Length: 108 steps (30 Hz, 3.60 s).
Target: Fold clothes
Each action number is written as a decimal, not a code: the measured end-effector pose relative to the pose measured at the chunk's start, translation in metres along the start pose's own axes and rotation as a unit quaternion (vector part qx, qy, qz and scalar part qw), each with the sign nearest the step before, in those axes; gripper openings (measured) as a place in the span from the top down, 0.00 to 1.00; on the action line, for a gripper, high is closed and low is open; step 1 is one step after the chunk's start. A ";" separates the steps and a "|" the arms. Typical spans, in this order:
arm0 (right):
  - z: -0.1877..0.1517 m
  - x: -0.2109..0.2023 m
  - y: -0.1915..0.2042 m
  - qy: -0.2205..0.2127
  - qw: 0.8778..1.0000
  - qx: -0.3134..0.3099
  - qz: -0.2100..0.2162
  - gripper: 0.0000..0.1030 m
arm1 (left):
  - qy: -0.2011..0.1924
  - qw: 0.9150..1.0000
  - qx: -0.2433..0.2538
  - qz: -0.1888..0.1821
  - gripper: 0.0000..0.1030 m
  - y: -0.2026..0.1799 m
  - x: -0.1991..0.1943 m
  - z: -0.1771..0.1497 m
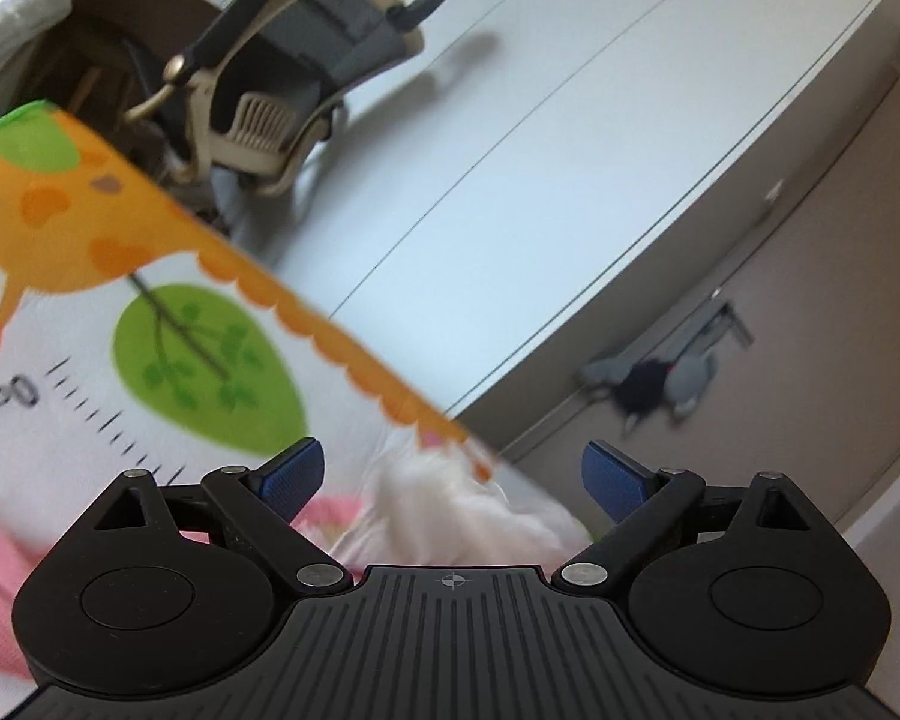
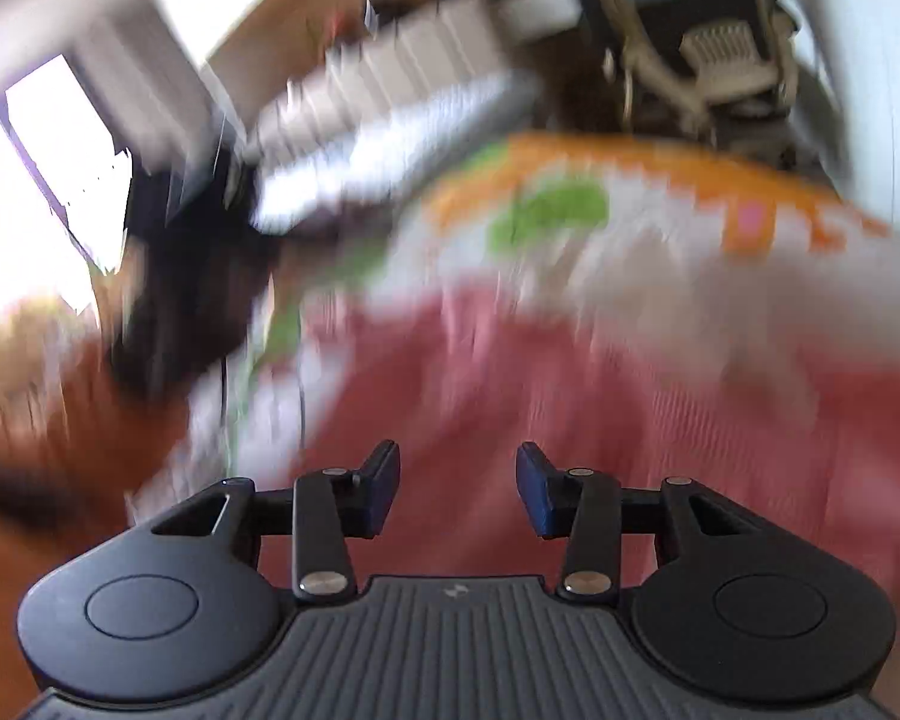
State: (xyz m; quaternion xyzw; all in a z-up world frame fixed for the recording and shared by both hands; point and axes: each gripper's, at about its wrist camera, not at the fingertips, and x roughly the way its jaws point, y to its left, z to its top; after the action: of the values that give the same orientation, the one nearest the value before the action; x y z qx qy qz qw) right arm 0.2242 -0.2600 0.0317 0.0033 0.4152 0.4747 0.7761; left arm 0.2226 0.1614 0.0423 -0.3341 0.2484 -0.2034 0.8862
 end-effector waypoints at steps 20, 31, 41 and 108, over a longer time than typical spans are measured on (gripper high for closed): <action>0.067 0.044 -0.122 -0.099 0.970 0.136 -0.174 0.73 | 0.128 0.984 0.053 0.110 0.32 0.009 0.128 -0.035; 0.012 -0.006 -0.006 -0.076 0.985 -0.045 -0.149 0.96 | 0.144 0.978 0.146 0.020 0.92 -0.029 0.060 -0.059; -0.042 -0.042 0.022 -0.013 0.980 -0.091 -0.175 0.58 | 0.170 0.970 0.171 0.002 0.41 -0.034 -0.007 -0.069; 0.037 0.071 -0.049 -0.042 0.919 -0.121 -0.374 0.97 | 0.209 0.973 0.089 -0.031 0.02 -0.009 0.027 -0.130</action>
State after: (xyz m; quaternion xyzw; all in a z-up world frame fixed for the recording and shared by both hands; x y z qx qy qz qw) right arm 0.2990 -0.2199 -0.0091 -0.2263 0.2924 0.1964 0.9082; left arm 0.1674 0.0765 -0.0446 -0.2116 0.3983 -0.3177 0.8341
